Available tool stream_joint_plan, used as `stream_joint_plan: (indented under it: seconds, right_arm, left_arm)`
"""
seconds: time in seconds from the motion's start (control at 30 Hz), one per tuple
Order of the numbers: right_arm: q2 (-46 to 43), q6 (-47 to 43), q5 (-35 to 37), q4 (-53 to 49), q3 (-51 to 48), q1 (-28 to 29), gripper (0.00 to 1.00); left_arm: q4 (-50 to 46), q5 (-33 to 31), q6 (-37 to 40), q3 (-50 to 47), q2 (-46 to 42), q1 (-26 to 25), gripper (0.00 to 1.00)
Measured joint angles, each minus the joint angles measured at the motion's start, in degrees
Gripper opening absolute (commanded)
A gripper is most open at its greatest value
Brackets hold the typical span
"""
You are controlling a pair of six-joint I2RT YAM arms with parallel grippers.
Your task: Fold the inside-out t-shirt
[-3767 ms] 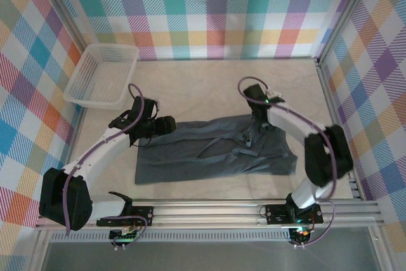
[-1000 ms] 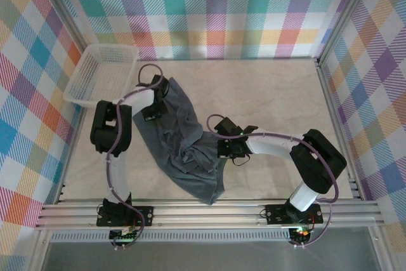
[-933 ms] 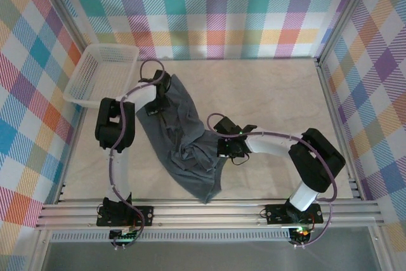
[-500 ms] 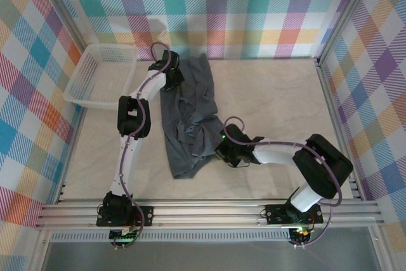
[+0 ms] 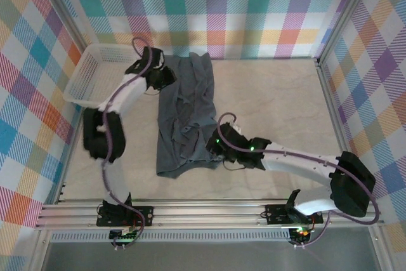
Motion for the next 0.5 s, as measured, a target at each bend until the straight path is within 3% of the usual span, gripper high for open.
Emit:
stream_joint_plan:
  seconds: [0.13,0.23,0.33,0.5]
  right_arm:
    - [7.8,-12.3,-0.1,-3.2,3.9,-7.5,0.45]
    - [13.6,-17.1,-1.1,-6.0,5.4,-8.9,0.53]
    - [16.3,-18.1,-1.3,-9.3,5.5,-8.8,0.54]
    - [14.8,-17.5,-5.8,-7.5,0.1,-11.0,0.41]
  left_arm:
    - [3.6,0.2,-0.5,-18.1,-19.4,-0.1,0.34]
    - [4.3,0.4,-0.9,-29.9,-28.1,-0.2,0.37]
    - [2.9,0.6,-1.0,-37.7,-31.6,-0.6,0.42]
    - [-1.5,-0.2,-1.1,-44.3,-36.5,-2.3,0.43]
